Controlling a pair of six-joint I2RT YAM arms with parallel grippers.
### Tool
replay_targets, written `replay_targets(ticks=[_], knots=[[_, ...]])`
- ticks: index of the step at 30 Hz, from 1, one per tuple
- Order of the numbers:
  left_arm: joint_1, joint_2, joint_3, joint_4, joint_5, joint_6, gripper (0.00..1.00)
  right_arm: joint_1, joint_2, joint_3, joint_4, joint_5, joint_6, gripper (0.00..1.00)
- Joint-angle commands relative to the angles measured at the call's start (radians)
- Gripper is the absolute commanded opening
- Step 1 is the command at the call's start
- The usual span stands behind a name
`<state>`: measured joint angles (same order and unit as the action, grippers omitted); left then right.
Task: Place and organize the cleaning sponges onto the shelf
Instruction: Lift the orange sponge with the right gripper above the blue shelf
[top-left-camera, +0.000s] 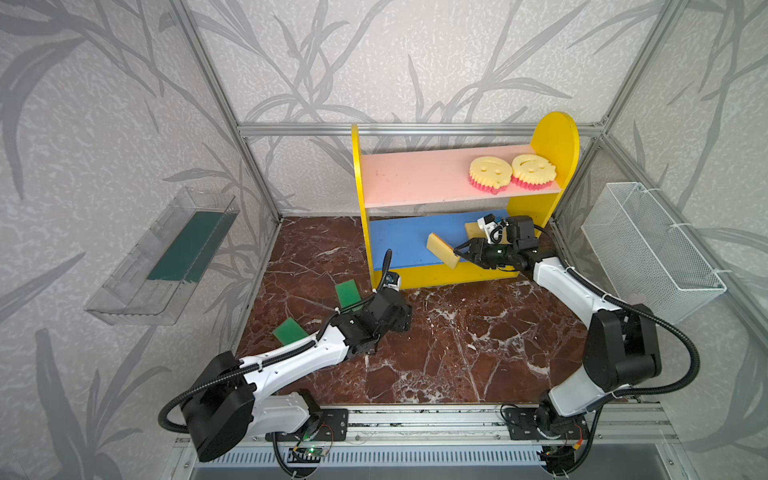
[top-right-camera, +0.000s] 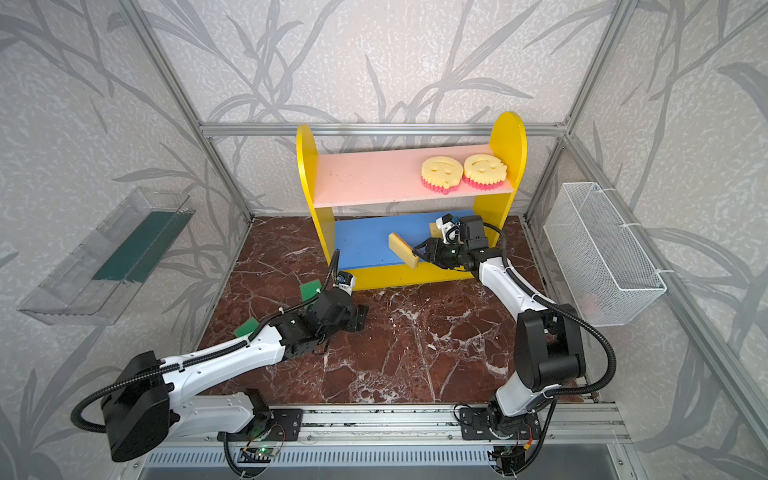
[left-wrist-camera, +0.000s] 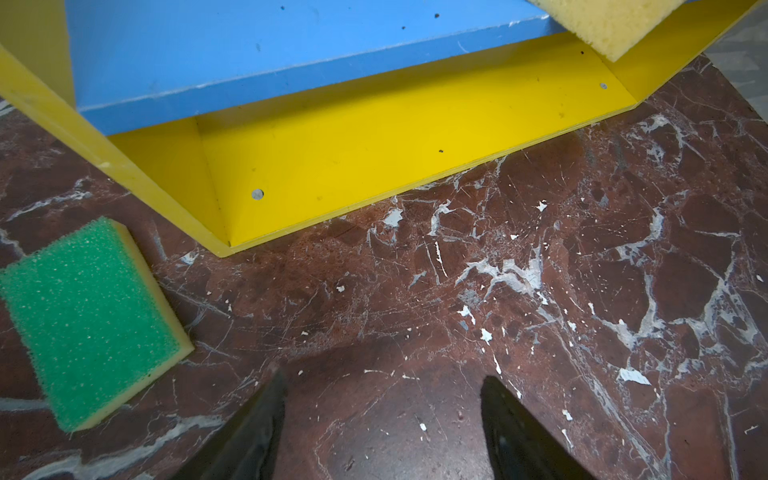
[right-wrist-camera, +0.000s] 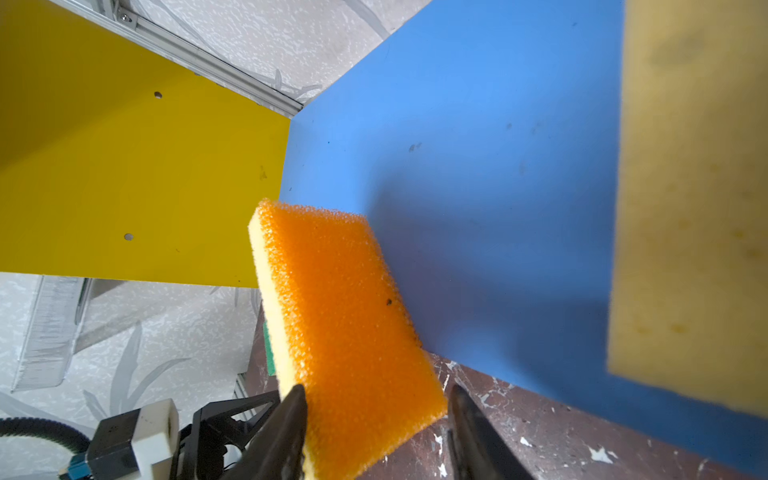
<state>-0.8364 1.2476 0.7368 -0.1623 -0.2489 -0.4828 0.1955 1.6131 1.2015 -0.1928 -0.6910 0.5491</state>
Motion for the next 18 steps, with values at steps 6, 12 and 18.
replay_targets(ticks=[6, 12, 18], knots=[[0.006, 0.028, 0.026, -0.001, 0.007, -0.014, 0.75, 0.004, -0.058, 0.018, -0.050, 0.094, -0.046, 0.66], [0.007, 0.041, 0.044, -0.008, 0.013, -0.011, 0.75, 0.004, -0.077, 0.027, -0.064, 0.176, -0.072, 0.66], [0.008, 0.055, 0.057, -0.010, 0.015, -0.008, 0.75, 0.004, -0.088, 0.045, -0.065, 0.225, -0.081, 0.66]])
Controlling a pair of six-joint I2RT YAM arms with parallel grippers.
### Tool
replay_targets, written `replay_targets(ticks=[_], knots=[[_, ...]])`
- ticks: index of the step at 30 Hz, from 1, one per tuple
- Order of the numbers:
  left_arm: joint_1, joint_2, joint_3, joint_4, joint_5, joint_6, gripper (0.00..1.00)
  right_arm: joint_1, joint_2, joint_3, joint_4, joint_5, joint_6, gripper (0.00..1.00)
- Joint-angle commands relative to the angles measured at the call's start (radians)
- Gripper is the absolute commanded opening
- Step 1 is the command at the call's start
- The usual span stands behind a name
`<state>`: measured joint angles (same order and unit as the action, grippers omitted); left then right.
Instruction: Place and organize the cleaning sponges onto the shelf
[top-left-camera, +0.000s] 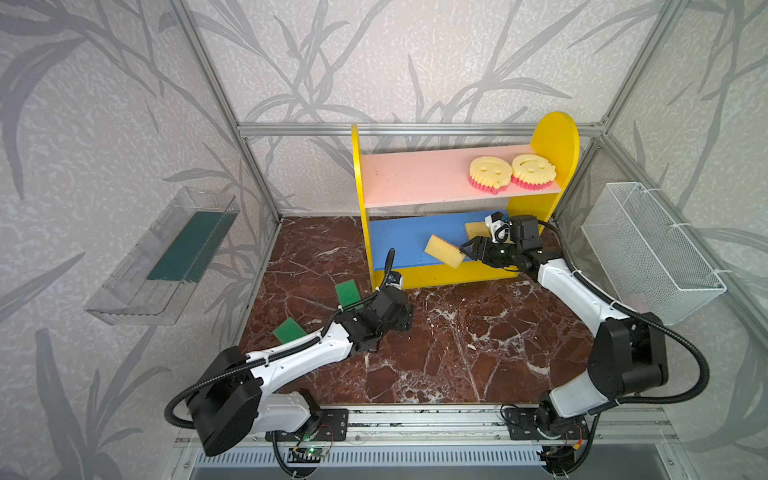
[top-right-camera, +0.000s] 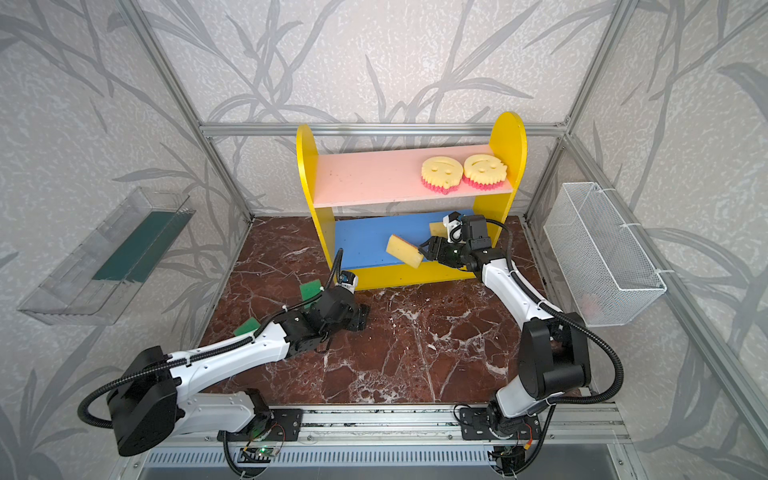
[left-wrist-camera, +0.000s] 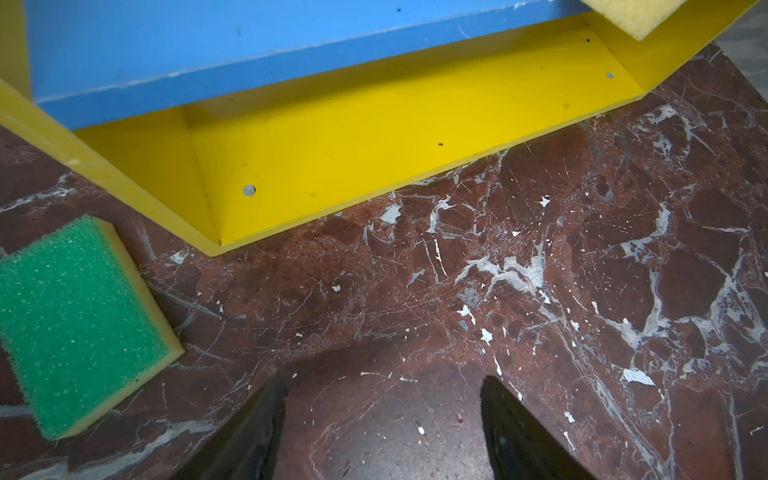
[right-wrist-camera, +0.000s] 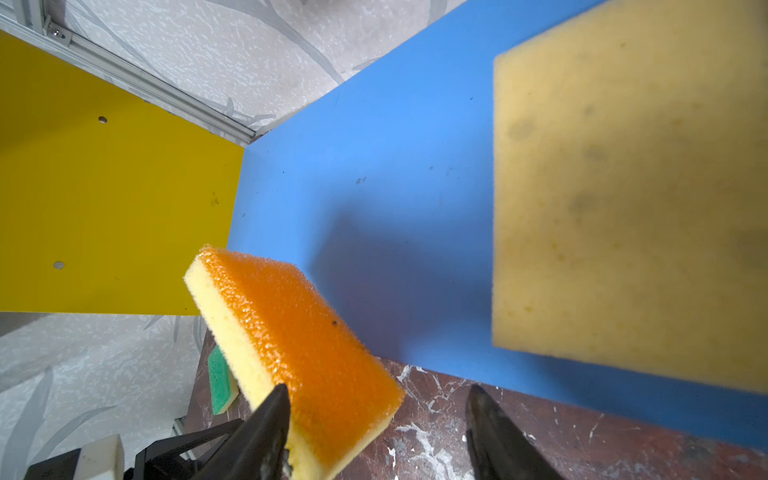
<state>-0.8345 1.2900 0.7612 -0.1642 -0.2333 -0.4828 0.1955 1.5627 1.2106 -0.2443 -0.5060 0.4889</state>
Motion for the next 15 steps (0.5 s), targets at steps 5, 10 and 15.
replay_targets(ticks=[5, 10, 15], knots=[[0.009, 0.041, 0.053, -0.003, 0.005, -0.007, 0.75, 0.004, -0.027, 0.064, -0.015, 0.045, -0.024, 0.67], [0.013, 0.077, 0.080, 0.016, 0.018, -0.009, 0.75, 0.004, -0.034, 0.067, -0.019, 0.055, -0.036, 0.68], [0.025, 0.132, 0.132, 0.045, 0.043, -0.012, 0.75, 0.004, -0.077, 0.041, -0.027, 0.066, -0.048, 0.69]])
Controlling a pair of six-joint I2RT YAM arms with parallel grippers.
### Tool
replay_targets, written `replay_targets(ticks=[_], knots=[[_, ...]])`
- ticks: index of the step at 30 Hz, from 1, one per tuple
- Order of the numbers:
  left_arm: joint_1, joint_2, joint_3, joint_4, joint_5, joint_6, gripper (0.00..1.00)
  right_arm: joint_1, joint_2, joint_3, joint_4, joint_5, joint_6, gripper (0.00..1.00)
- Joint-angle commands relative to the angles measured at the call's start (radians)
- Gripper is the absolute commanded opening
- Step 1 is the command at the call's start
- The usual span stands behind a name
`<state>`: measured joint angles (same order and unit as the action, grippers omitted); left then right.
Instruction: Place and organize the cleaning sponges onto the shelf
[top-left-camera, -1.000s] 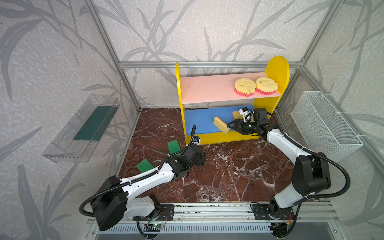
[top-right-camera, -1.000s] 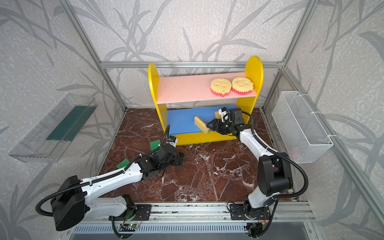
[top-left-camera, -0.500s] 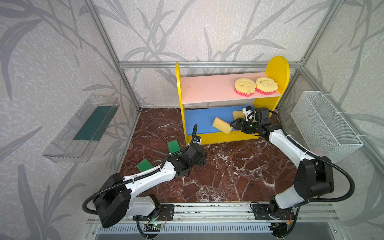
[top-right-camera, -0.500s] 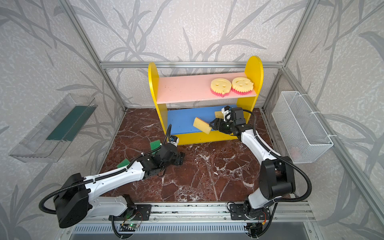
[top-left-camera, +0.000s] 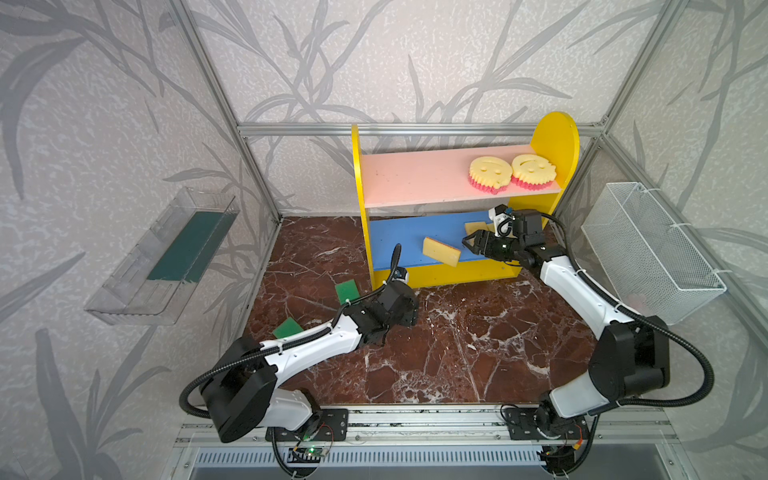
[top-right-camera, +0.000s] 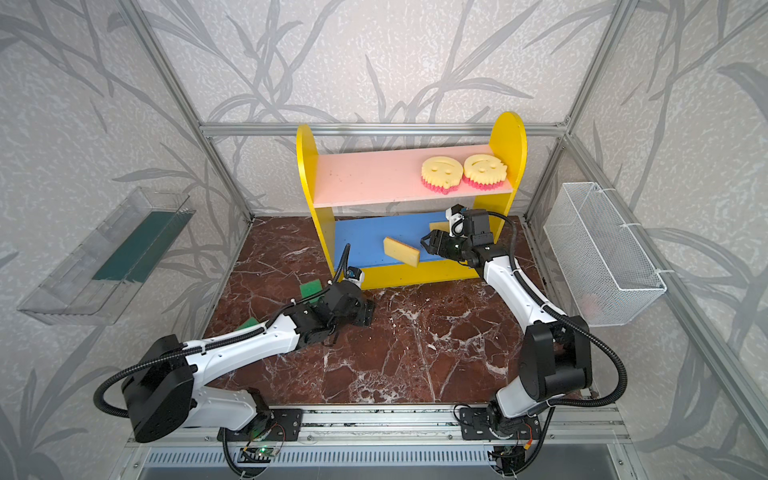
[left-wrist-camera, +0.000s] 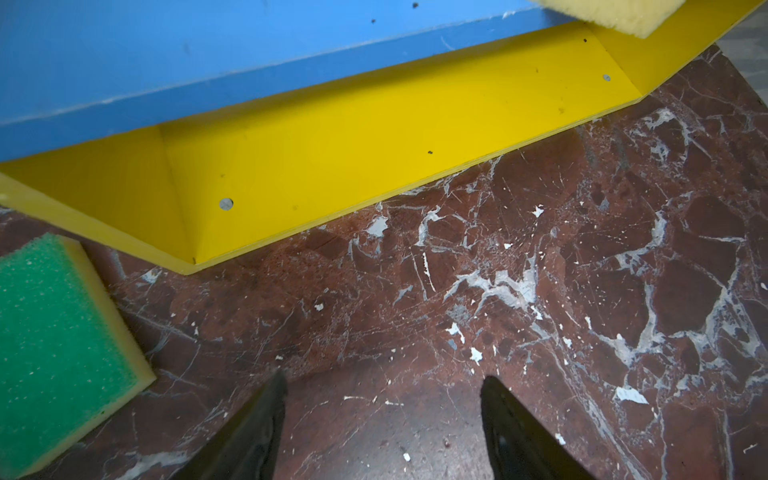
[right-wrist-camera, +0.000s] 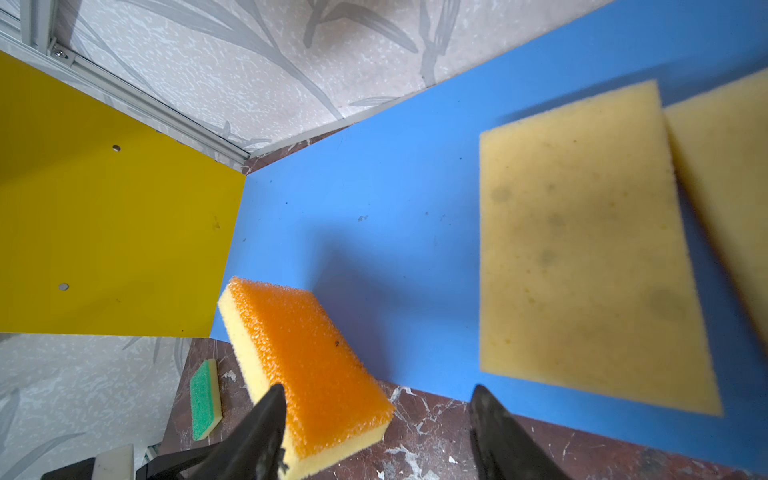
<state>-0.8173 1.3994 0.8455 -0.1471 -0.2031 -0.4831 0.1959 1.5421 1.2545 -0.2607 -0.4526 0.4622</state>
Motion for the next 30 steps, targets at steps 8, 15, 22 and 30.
replay_targets(ticks=[8, 15, 22, 30], knots=[[0.015, 0.048, 0.090, 0.037, 0.029, 0.000, 0.75, 0.069, -0.200, -0.122, 0.009, 0.032, -0.178, 0.87], [0.016, -0.022, 0.008, 0.050, 0.044, -0.033, 0.74, 0.165, -0.177, -0.098, -0.022, 0.052, -0.318, 0.92], [0.016, -0.147, -0.105, 0.029, 0.023, -0.055, 0.74, 0.162, -0.133, -0.063, -0.012, 0.065, -0.385, 0.95], [0.018, -0.210, -0.149, 0.001, 0.002, -0.048, 0.74, 0.147, -0.079, -0.070, 0.056, 0.001, -0.405, 0.97]])
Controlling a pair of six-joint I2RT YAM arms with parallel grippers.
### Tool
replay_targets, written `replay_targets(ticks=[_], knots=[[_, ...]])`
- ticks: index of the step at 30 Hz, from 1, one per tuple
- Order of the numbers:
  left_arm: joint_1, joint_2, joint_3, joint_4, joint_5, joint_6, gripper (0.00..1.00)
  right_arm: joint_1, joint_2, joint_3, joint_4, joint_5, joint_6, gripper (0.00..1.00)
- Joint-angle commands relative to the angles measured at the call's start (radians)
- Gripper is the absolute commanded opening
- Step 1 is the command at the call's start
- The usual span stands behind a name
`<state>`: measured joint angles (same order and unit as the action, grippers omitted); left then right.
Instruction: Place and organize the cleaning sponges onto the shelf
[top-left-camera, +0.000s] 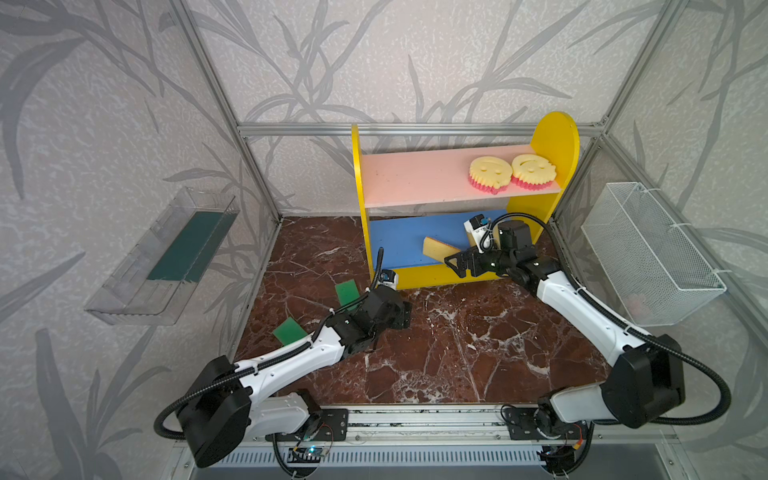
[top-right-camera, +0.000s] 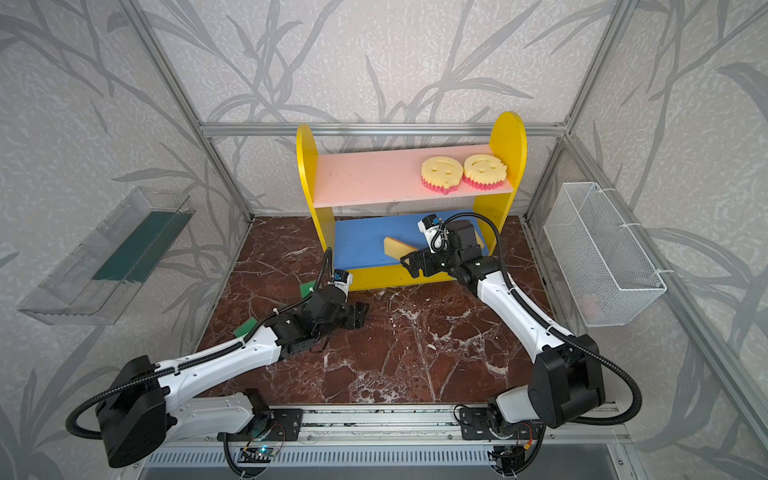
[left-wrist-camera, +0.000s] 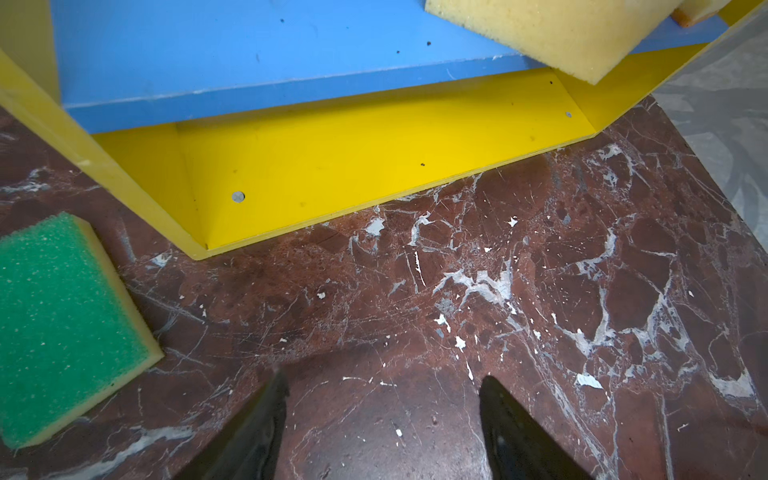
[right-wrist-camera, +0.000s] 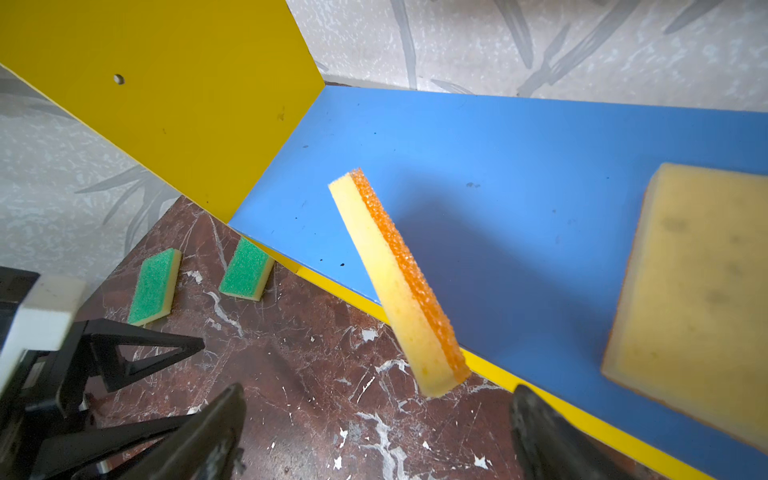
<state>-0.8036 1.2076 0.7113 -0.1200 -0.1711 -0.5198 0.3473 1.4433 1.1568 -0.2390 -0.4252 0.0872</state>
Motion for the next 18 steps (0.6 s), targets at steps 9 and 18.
replay_targets(ticks=[9, 18], knots=[[0.006, -0.028, -0.013, -0.043, -0.031, -0.008, 0.74, -0.058, 0.091, 0.022, 0.146, -0.113, 0.005, 0.95], [0.006, -0.002, 0.009, -0.056, -0.034, 0.000, 0.74, -0.065, 0.181, 0.057, 0.193, -0.221, 0.052, 0.73]])
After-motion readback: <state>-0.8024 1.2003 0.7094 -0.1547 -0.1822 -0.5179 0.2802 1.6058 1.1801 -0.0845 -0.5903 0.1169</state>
